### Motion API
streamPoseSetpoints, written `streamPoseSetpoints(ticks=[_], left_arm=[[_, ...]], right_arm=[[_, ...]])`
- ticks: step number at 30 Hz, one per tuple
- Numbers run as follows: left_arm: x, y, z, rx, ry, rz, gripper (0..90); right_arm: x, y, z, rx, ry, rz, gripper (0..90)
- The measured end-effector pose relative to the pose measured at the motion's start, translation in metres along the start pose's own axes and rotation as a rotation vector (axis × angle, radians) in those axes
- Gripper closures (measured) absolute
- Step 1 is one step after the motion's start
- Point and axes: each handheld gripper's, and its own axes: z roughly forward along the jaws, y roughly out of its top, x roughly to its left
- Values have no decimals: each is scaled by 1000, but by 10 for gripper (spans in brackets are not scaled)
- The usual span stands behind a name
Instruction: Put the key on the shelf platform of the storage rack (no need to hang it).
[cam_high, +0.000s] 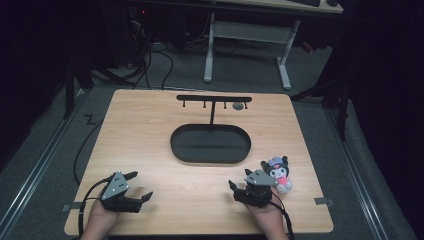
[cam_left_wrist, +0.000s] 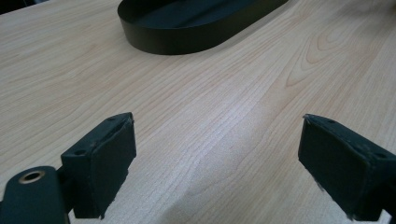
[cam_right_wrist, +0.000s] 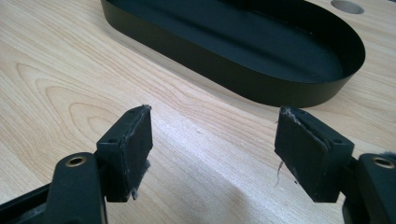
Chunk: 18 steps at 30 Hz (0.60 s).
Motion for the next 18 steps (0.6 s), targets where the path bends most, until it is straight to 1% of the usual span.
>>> streamPoseSetpoints(ticks=[7, 18], left_arm=[[0, 0, 0, -1, 0, 1, 118], [0, 0, 0, 0, -1, 2, 118]], right_arm=[[-3, -1, -2, -10, -9, 22, 278], [-4, 0, -2, -18, -15, 23, 283]])
